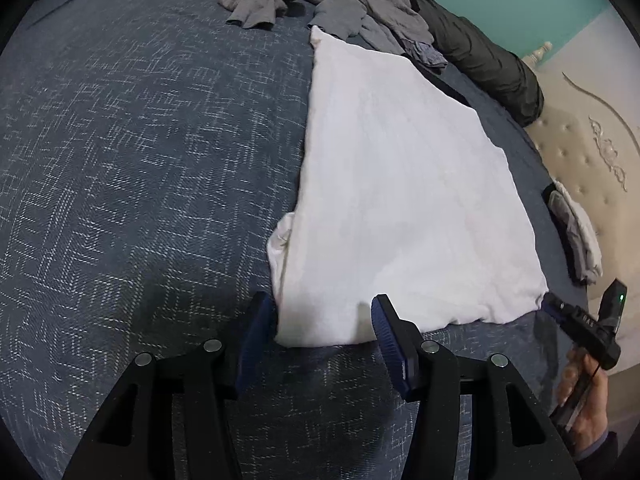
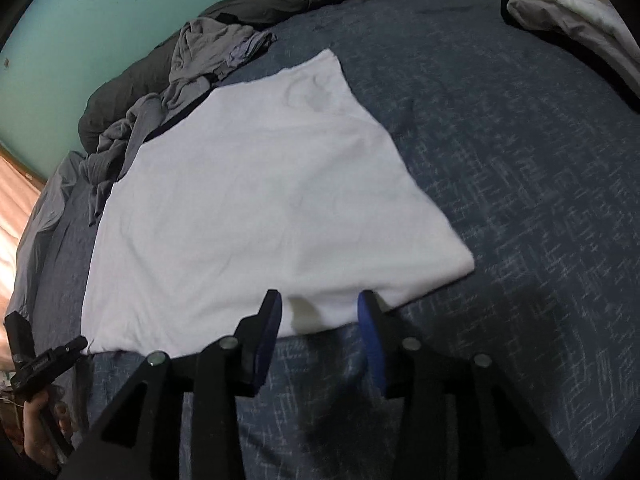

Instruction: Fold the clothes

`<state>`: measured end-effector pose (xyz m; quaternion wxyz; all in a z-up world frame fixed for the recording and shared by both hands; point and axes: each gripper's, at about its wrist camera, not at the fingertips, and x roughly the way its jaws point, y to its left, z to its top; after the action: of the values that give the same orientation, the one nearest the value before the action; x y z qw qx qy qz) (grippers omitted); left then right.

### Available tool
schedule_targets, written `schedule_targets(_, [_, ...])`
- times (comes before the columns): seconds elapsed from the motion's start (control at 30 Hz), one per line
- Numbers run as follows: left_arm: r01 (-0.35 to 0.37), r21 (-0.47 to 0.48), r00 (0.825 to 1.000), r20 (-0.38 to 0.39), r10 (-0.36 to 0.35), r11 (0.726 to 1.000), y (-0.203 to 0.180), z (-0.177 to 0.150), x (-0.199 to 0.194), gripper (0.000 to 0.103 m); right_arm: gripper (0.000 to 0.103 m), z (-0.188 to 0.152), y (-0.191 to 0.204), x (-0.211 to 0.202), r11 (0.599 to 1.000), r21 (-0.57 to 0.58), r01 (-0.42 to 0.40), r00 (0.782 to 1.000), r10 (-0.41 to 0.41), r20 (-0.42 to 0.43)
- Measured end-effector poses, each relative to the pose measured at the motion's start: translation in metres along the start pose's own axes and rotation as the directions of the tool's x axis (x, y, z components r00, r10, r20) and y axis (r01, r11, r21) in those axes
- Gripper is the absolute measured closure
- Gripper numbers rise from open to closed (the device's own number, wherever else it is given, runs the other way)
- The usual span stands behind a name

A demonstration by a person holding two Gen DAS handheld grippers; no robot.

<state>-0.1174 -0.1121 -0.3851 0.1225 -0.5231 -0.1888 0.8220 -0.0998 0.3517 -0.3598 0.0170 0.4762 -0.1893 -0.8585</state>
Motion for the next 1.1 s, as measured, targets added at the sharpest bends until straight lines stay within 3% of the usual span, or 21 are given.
schedule_targets(0.13, [0.010,-0.028,1.000,0.013,-0.010,1.000,0.003,0.000,0.000,0.049,0.060,0.002,-0.010,-0.001,0.998,0.024,-0.055,0.998,0.054,0.032])
schedule_targets(0.23, [0.011,-0.067,1.000,0.013,-0.010,0.998,0.008,0.002,0.001,0.063,0.060,0.000,-0.017,-0.002,0.996,0.035,-0.085,0.995,0.083,0.048])
schedule_targets(0.33, [0.038,-0.122,0.999,0.001,-0.038,0.992,0.013,0.004,0.004,0.076,0.060,0.001,-0.017,-0.005,0.999,0.004,-0.037,0.997,0.037,0.074])
schedule_targets(0.47, [0.051,-0.140,0.998,-0.015,-0.054,0.989,0.005,0.005,0.007,0.092,0.060,0.004,-0.027,-0.010,0.998,0.033,-0.052,0.994,0.048,0.101])
schedule_targets(0.87, [0.052,-0.079,0.999,0.015,-0.051,0.996,-0.037,0.036,-0.014,0.097,0.060,0.010,-0.053,-0.022,0.992,0.099,-0.075,0.988,0.060,0.146])
schedule_targets(1.0, [0.069,-0.028,0.997,0.030,-0.068,0.997,-0.073,0.058,-0.022,0.097,0.060,0.013,-0.056,-0.026,0.992,0.094,-0.079,0.985,0.063,0.159])
schedule_targets(1.1, [0.114,0.020,0.993,0.028,-0.115,0.993,-0.122,0.080,-0.011,0.097,0.060,0.015,-0.062,-0.026,0.990,0.111,-0.092,0.984,0.073,0.162])
